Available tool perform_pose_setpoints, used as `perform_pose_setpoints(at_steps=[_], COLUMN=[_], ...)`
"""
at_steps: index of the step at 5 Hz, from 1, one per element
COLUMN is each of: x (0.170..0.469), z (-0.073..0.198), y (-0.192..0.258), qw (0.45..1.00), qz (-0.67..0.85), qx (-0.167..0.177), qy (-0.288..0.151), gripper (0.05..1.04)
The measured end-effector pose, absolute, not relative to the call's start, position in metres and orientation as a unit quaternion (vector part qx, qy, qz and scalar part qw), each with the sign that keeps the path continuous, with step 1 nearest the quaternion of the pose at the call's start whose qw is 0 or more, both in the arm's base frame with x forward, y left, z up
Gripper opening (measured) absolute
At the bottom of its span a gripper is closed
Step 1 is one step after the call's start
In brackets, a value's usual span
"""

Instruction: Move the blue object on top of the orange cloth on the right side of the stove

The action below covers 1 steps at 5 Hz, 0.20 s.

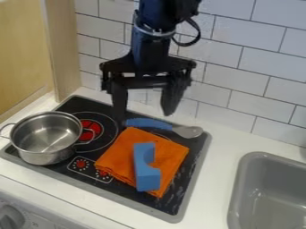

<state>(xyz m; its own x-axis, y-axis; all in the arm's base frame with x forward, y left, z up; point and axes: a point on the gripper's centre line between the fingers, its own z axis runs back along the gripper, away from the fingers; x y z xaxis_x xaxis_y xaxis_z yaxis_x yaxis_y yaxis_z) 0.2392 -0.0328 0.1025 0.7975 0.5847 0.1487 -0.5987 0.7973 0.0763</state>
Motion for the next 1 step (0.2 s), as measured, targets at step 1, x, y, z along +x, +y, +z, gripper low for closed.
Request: perform_pose_setpoints(at_steps=[1], x=[0.2391], z=[0.1025], y=[-0.0336], qw=[0.947], qz=[0.311], qx=[0.060], qy=[-0.059], gripper=[0.999])
